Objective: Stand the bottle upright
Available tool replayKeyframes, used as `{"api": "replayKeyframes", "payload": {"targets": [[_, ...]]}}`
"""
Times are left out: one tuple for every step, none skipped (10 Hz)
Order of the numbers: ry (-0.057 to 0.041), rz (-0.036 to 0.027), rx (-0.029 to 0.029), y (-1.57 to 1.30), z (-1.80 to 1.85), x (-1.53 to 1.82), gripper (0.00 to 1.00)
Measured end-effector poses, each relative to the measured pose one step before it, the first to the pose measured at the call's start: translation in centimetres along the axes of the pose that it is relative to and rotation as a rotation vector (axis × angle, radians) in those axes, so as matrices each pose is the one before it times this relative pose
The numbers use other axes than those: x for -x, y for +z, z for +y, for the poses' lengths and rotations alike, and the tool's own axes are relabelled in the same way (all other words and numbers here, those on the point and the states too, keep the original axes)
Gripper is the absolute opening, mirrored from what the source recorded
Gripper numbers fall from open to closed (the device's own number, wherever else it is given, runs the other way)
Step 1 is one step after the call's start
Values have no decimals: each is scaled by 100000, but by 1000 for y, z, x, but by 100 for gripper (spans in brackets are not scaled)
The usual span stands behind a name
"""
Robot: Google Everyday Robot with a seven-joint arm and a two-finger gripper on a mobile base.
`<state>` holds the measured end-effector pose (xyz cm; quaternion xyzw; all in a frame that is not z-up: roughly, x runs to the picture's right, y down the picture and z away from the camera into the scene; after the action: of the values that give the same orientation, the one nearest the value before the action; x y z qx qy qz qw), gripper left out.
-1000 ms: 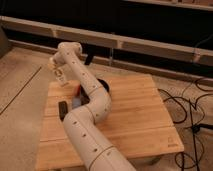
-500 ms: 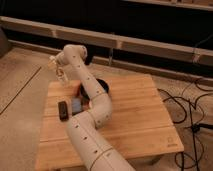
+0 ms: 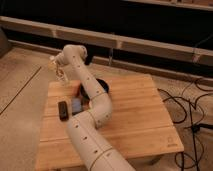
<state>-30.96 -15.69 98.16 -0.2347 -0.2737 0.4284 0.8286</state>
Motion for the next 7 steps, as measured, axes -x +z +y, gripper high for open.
{"api": "replayKeyframes", "payload": {"targets": [[4062,4266,-1250,-30,-817,-936,0],[2191,2922,-898,-99,-418,-423,0],[1578,2588,-293,78,83,-176,0],[427,1699,300,127,537,162,0],[185,1208,342,50,414,106,0],[53,1589,800,105,706,138,0],[-94,1190,931,200,704,88,0]]}}
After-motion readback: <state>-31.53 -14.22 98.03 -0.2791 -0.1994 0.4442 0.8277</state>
